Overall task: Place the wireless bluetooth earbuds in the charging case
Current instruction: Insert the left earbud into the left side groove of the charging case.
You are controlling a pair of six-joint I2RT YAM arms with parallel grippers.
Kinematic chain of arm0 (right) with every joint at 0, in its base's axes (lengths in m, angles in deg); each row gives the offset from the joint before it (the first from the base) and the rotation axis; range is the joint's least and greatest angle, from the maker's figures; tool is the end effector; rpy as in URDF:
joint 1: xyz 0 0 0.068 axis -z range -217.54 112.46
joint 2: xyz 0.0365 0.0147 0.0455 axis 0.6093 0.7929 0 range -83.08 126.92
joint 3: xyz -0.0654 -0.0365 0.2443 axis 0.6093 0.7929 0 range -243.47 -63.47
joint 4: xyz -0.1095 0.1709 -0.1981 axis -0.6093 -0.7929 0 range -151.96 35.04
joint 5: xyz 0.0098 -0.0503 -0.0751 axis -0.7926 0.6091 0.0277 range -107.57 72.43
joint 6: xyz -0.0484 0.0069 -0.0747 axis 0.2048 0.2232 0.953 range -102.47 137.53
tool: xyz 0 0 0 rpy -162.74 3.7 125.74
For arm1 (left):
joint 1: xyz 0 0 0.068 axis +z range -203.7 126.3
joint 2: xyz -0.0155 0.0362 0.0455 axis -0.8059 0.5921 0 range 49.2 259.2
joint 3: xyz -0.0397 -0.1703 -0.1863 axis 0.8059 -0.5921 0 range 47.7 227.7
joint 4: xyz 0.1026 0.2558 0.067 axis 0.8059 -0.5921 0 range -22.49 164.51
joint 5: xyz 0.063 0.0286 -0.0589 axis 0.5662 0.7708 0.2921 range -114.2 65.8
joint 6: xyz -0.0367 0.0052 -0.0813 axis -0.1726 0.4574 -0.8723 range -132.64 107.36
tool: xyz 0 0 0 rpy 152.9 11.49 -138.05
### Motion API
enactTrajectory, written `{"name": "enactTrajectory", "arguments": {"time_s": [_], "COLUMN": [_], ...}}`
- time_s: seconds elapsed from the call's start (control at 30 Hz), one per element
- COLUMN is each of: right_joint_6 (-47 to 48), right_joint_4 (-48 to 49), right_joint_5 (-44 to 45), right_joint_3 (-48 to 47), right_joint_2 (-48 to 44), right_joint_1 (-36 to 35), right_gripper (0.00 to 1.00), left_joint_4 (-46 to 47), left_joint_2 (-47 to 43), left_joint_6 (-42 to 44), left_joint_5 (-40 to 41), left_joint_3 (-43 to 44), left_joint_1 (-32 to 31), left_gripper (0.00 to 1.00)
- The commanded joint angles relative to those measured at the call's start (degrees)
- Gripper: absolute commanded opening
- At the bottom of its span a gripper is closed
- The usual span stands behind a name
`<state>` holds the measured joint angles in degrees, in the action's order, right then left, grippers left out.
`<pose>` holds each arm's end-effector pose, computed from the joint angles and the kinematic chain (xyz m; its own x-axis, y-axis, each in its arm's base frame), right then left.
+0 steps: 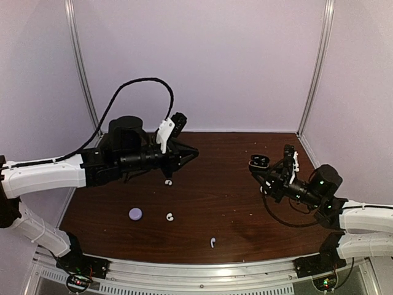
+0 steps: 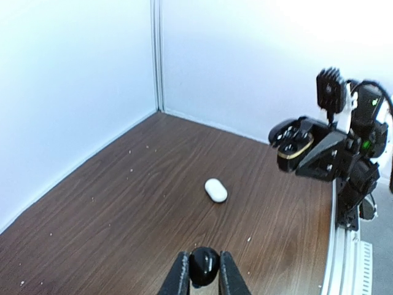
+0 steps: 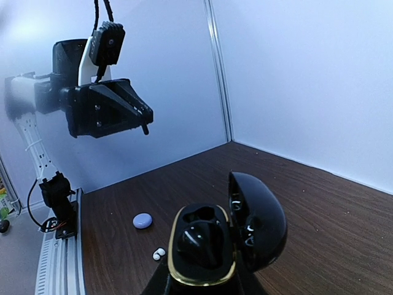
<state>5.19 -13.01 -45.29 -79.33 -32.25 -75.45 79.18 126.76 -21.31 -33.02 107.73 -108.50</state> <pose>0.1843 0.1904 0.2171 -0.1003 0.1617 -0.9817 -0.9077 0.3892 0.1568 0.2148 -0.3257 0.2961 -0.2617 0.1124 -0.9586 0.8641 0.4697 -0.1808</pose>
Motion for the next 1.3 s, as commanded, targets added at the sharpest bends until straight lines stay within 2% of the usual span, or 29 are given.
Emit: {"name": "enactTrajectory", "arguments": {"time_s": [0.0, 0.2, 0.53, 1.27], "right_joint_6": [4.61, 13.70, 16.15, 17.21], "right_joint_4": [11.81, 20.14, 25.52, 26.88], "right_joint_5": [3.38, 5.01, 6.59, 9.61], "right_joint_3": [-1.17, -3.12, -6.11, -9.34], "right_joint_2": [4.91, 12.73, 19.56, 23.53], "right_joint_1": [-4.05, -10.89, -14.11, -18.55], "right_gripper": [0.00, 0.00, 0.00, 0.00], "left_joint_4": [14.39, 24.32, 33.25, 34.25], "left_joint_2": [-2.19, -1.86, 0.06, 4.74], "left_joint_6": [-3.22, -4.92, -6.27, -6.82], "left_joint_5": [-0.43, -1.45, -4.31, -7.18], "left_joint_3": [-3.19, -7.15, -9.05, -6.37], "left_joint_1": [-1.78, -3.88, -7.18, -8.74], "left_gripper": [0.10, 0.09, 0.09, 0.09]}}
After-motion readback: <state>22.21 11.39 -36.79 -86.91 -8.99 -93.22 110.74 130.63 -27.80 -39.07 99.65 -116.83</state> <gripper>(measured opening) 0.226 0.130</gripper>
